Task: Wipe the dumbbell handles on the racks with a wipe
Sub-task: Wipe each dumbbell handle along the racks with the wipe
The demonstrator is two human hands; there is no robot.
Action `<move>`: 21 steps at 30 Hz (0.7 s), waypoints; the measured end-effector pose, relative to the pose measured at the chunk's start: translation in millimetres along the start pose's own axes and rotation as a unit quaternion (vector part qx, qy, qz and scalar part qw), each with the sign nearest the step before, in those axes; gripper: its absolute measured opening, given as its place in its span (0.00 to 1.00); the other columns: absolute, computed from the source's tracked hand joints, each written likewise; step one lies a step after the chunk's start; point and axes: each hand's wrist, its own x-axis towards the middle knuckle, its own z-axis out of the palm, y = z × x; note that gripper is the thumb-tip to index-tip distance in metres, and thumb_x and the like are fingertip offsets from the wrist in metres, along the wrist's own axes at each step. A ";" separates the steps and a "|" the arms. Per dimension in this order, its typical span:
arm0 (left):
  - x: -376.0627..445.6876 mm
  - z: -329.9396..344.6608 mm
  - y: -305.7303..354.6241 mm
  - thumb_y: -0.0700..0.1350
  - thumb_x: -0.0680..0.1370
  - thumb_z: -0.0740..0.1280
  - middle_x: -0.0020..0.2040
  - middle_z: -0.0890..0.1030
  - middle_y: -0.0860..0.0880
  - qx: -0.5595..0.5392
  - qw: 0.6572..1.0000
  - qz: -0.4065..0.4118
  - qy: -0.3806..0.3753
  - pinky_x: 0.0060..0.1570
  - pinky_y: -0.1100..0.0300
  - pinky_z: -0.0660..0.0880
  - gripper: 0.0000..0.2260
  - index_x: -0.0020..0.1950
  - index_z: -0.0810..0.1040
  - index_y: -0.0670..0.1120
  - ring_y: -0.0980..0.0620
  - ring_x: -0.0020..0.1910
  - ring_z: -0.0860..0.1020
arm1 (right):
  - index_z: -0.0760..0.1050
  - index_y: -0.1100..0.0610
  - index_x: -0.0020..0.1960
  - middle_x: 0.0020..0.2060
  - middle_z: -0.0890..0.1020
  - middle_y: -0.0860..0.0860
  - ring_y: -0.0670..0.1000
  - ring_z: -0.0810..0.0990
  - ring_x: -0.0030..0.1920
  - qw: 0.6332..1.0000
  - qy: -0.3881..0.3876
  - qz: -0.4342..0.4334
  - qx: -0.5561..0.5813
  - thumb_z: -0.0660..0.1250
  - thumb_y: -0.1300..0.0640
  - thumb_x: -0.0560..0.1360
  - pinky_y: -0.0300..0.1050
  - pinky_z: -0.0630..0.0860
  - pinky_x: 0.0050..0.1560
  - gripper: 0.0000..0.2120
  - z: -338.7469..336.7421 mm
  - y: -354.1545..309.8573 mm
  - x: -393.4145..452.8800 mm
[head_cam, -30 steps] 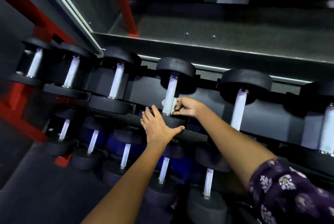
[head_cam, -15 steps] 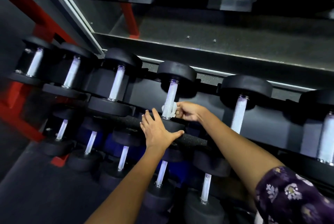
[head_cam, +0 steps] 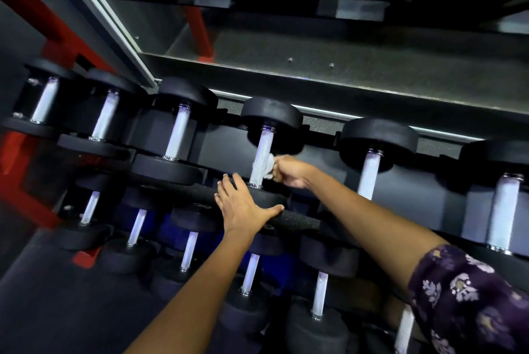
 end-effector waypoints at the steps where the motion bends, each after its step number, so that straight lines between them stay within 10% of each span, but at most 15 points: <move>1: -0.1 0.2 0.1 0.68 0.62 0.74 0.76 0.54 0.38 0.003 1.000 0.000 0.000 0.75 0.45 0.50 0.56 0.76 0.52 0.38 0.39 0.76 0.52 | 0.72 0.60 0.38 0.24 0.74 0.51 0.44 0.68 0.22 1.000 -0.013 0.000 -0.017 0.46 0.75 0.71 0.31 0.59 0.23 0.19 -0.6 3.5 -2.3; 5: 0.8 0.3 1.1 0.69 0.63 0.74 0.77 0.53 0.38 0.010 1.000 -0.002 -0.009 0.75 0.45 0.50 0.56 0.75 0.53 0.38 0.40 0.76 0.51 | 0.69 0.59 0.35 0.17 0.72 0.47 0.41 0.67 0.16 0.992 0.046 -0.033 0.114 0.47 0.72 0.77 0.29 0.60 0.17 0.19 -7.7 -28.3 4.4; 21: 1.6 2.6 0.6 0.69 0.62 0.74 0.76 0.55 0.39 0.022 1.000 0.003 0.007 0.74 0.45 0.52 0.51 0.71 0.59 0.39 0.40 0.76 0.53 | 0.74 0.58 0.37 0.28 0.76 0.50 0.45 0.74 0.28 0.995 0.060 -0.075 0.027 0.51 0.73 0.74 0.33 0.70 0.27 0.18 8.3 -1.3 -10.0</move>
